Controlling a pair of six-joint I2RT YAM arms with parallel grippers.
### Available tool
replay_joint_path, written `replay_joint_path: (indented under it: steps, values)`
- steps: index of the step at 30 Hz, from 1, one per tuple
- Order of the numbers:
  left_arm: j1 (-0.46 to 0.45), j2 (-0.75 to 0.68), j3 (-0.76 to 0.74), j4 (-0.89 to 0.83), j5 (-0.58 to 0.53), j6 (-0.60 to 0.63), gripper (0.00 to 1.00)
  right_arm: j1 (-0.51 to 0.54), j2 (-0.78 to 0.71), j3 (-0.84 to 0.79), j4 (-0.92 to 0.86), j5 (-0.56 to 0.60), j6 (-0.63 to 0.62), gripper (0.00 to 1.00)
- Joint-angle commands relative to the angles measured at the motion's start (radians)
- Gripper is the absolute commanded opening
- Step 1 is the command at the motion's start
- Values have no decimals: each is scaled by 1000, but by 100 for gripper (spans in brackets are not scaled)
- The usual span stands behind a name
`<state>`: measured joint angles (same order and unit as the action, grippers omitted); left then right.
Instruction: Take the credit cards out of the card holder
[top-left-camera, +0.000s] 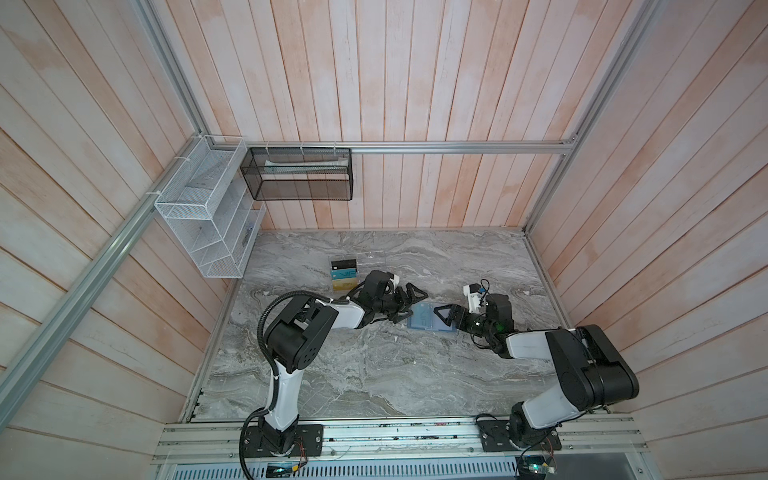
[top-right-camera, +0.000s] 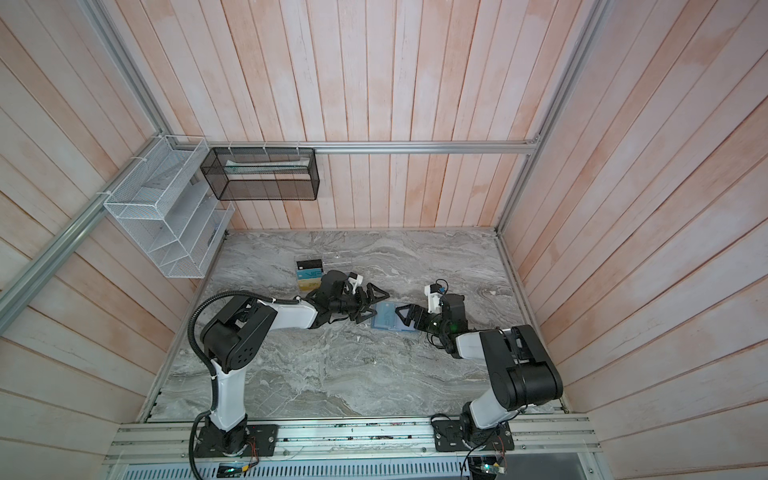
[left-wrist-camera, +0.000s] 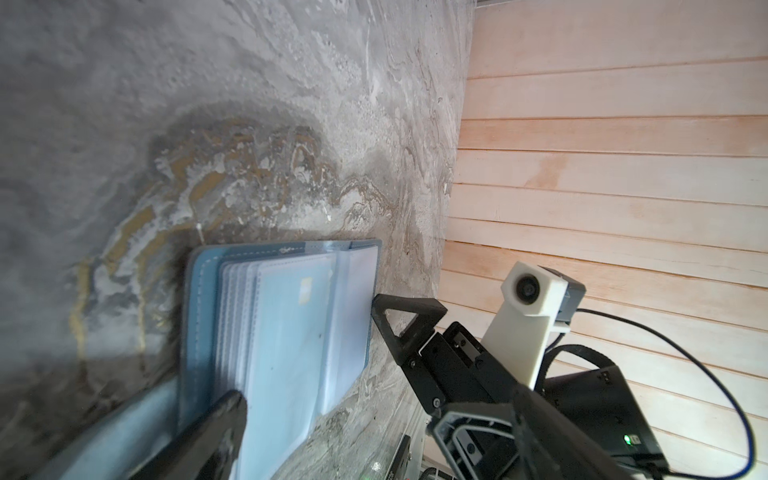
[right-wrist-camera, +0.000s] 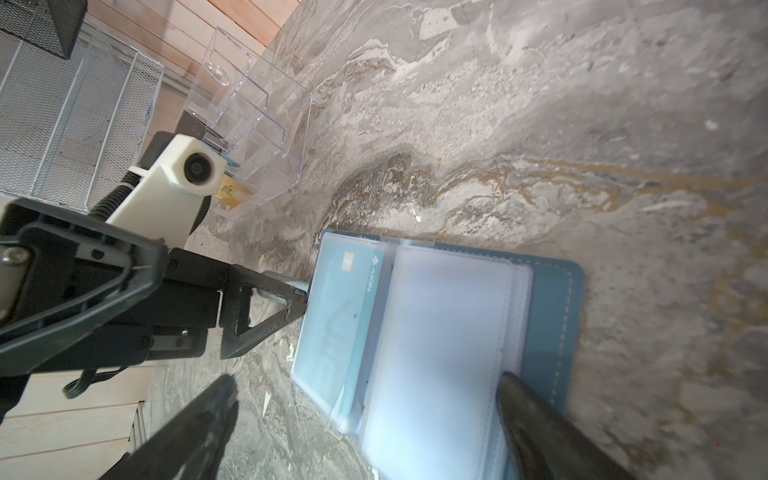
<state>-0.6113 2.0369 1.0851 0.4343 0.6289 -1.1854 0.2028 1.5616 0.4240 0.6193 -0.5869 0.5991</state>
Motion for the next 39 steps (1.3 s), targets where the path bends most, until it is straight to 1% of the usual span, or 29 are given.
replay_joint_path:
  steps: [1, 25, 39]
  values:
    - [1, 20, 14, -3, -1, 23, 100, -3, 24, -24, -32, -11, -2, 98]
    - [-1, 40, 7, -32, -4, 49, 100, -8, 23, -28, -24, -14, -1, 98]
    - [-20, 57, 39, -39, 2, 48, 100, -10, 27, -24, -21, -18, 1, 98]
